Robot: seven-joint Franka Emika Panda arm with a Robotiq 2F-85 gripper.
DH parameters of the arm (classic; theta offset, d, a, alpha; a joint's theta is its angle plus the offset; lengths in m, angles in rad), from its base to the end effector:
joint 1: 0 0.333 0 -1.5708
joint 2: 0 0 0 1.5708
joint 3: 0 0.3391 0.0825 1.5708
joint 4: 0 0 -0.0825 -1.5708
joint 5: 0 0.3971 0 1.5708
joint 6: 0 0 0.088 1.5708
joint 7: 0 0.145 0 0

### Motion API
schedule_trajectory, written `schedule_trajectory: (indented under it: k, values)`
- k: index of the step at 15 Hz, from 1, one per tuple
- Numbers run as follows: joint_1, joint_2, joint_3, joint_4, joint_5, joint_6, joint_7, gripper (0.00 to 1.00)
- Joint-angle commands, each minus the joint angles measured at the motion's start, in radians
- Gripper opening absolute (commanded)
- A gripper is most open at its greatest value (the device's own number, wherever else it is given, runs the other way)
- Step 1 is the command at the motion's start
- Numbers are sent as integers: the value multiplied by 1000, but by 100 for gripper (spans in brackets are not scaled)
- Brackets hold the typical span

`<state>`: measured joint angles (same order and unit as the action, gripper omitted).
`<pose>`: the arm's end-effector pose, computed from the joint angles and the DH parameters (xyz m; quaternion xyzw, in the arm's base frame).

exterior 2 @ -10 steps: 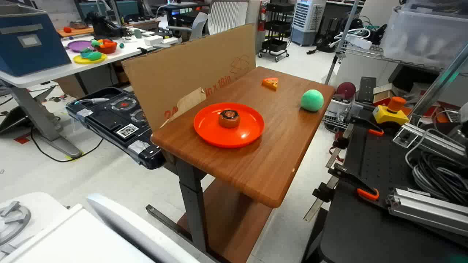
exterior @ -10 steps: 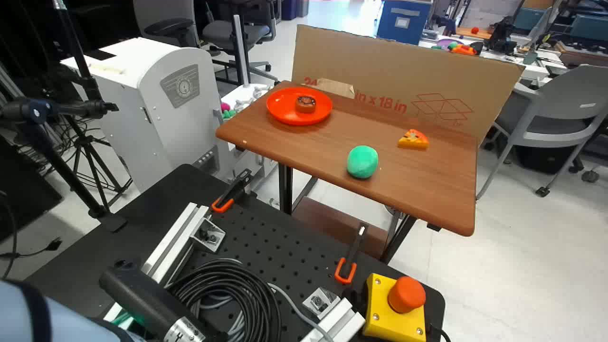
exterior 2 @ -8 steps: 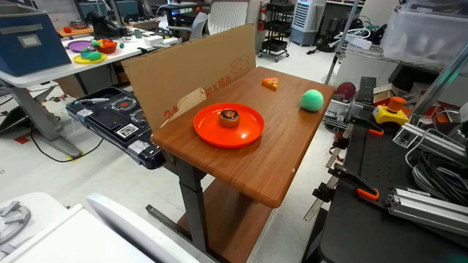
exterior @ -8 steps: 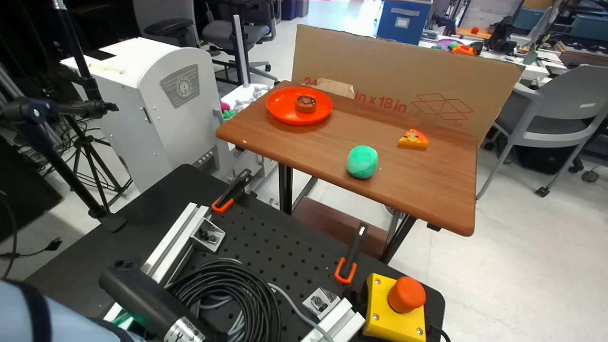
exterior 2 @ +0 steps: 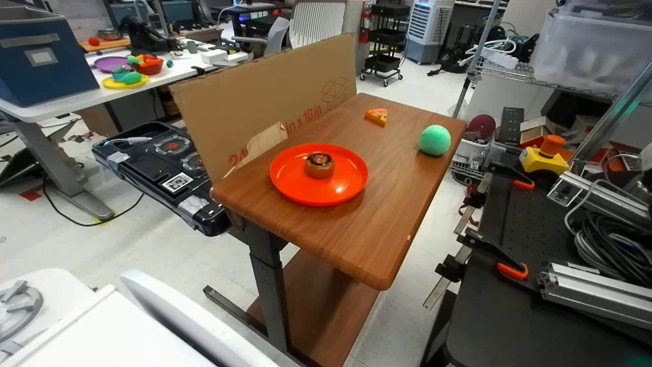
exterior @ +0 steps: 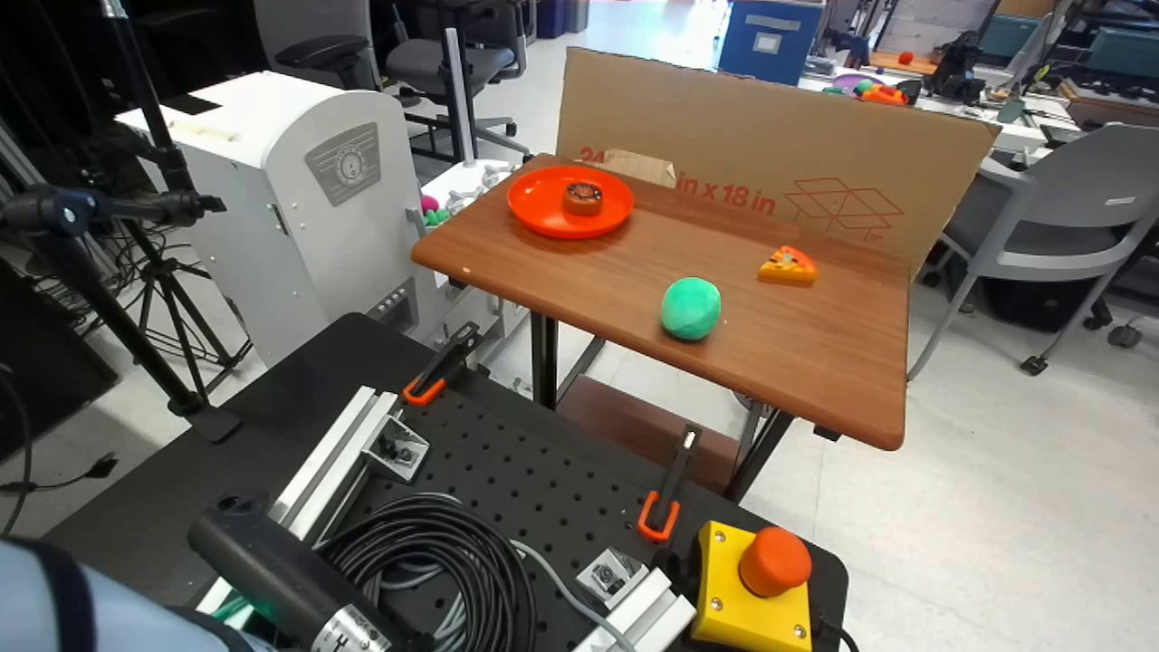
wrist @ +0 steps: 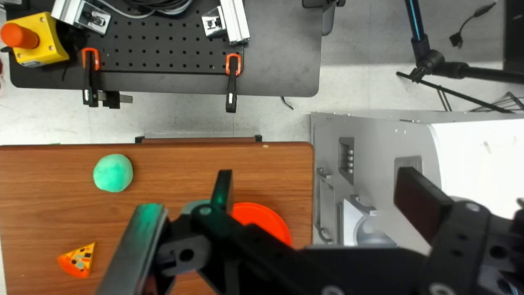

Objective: Move the pizza slice to the left

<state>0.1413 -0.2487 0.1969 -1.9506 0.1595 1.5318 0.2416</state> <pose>0.4279 0.1838 0.5524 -0.9939 -0.0391 0.0990 0.0288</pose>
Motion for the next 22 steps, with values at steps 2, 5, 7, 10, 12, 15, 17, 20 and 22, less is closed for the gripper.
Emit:
schedule_trajectory:
  k: [2,5,7,10,12,15,17,20,22]
  values:
    - [-68,55,-69,35,-8,96,14,100]
    - [-121,125,-132,71,12,144,4,100]
    - [-148,198,-170,108,21,189,0,100]
    - [-172,317,-203,161,6,280,20,100]
    - [-178,401,-217,199,-17,333,40,100]
    - [-177,532,-242,265,-57,401,98,100]
    - [-171,607,-259,300,-88,451,135,100]
    - [-166,709,-281,360,-124,501,177,100]
    - [-164,764,-294,396,-141,517,198,100]
